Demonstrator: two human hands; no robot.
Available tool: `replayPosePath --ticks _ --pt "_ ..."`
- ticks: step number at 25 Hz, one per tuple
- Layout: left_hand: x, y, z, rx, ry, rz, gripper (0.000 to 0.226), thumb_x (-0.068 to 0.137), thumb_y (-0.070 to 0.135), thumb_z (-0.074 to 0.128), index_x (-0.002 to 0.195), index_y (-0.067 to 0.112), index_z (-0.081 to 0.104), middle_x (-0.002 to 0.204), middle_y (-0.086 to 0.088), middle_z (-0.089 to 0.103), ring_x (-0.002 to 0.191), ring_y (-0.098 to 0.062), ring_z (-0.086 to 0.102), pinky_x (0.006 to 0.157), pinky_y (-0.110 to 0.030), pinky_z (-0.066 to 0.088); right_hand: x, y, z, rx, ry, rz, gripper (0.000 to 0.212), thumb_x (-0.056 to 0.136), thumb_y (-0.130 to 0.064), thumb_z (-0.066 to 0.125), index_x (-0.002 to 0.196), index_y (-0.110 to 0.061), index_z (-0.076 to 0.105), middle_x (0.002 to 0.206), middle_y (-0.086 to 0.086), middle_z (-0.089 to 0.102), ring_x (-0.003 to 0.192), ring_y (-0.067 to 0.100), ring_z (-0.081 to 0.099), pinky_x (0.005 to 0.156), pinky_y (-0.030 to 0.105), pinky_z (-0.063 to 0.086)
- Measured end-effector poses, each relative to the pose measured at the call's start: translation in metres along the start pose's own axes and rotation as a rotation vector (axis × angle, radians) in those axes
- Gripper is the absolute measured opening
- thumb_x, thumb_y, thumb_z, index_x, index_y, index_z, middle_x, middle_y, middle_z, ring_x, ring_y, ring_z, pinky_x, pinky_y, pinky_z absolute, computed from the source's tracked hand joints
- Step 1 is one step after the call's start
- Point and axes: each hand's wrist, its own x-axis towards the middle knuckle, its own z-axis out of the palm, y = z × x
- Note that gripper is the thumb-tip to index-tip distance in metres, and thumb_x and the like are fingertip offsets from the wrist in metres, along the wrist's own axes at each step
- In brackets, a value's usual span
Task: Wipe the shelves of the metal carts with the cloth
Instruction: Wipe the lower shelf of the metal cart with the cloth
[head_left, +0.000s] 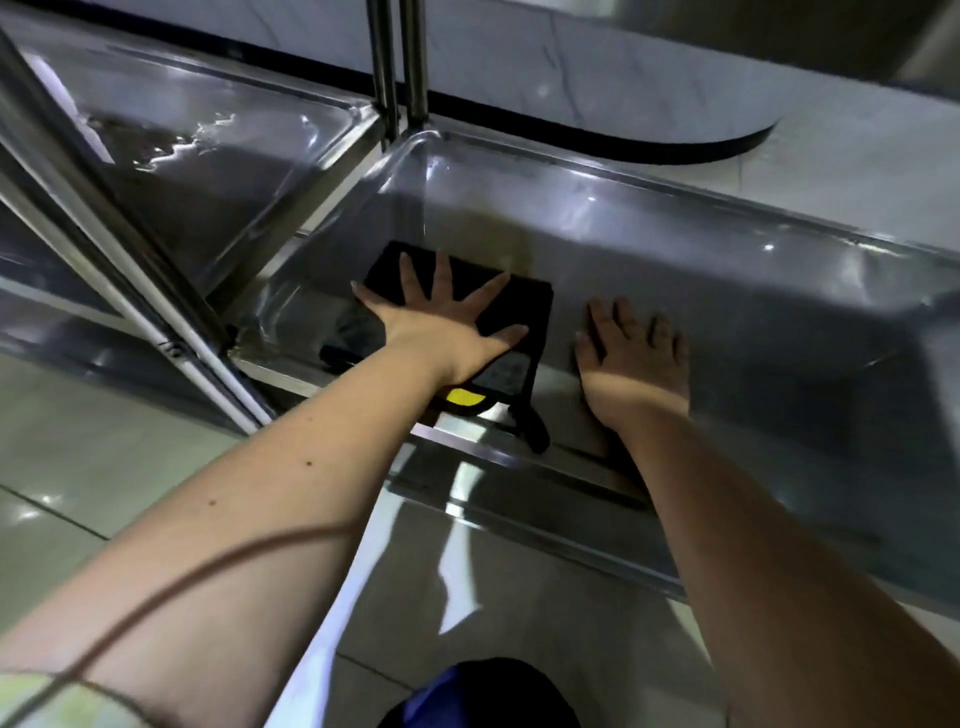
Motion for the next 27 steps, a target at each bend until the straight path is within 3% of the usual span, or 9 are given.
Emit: replayPosePath --ticks 9,14,19,22,27 --pt "0.115 0.028 -0.026 -0.032 0.079 0.038 0.073 0.081 0.085 0.018 0.148 0.057 0.006 0.164 -0.005 -0.005 0.146 -0.044 -0.012 0.101 -0.080 -0.006 0.001 -0.002 0.000 -0.061 -0.009 0.000 0.057 0.100 -0.054 0.013 0.154 -0.039 0.001 0.163 -0.011 -0.003 0.149 0.034 -0.008 0.119 0.053 -0.005" --pt "0.052 0.001 -0.007 -0.010 0.082 0.154 0.066 0.086 0.079 0.019 0.146 0.059 0.002 0.163 -0.001 -0.011 0.147 -0.040 -0.014 0.104 -0.077 -0.004 0.002 -0.003 0.000 0.013 0.015 0.013 0.054 0.101 -0.053 0.018 0.153 -0.041 0.009 0.163 -0.012 0.002 0.149 0.031 -0.005 0.119 0.049 -0.006" --pt "-0.019 -0.051 0.003 0.013 0.030 0.182 0.073 0.071 0.089 0.004 0.139 0.067 -0.009 0.162 0.002 -0.016 0.147 -0.038 -0.016 0.104 -0.077 -0.009 0.002 -0.008 -0.009 -0.027 -0.032 0.041 0.054 0.101 -0.052 0.021 0.153 -0.039 0.011 0.163 -0.010 0.005 0.148 0.037 0.002 0.120 0.050 0.002" --pt "-0.017 -0.046 0.005 0.025 0.046 0.159 0.074 0.070 0.091 0.004 0.139 0.068 -0.009 0.162 0.002 -0.015 0.147 -0.038 -0.016 0.102 -0.078 -0.009 0.019 -0.030 -0.011 -0.038 0.000 0.041 0.052 0.101 -0.043 0.026 0.152 -0.031 0.020 0.163 -0.006 0.012 0.145 0.043 0.011 0.118 0.053 0.010" --pt "0.054 -0.048 -0.002 0.012 0.124 0.152 0.069 0.080 0.086 0.014 0.143 0.064 -0.004 0.163 0.001 -0.012 0.147 -0.038 -0.013 0.106 -0.076 -0.004 0.030 -0.045 0.002 0.024 0.004 0.022 0.054 0.102 -0.049 0.021 0.154 -0.035 0.011 0.164 -0.008 0.003 0.150 0.027 -0.002 0.118 0.055 -0.001"
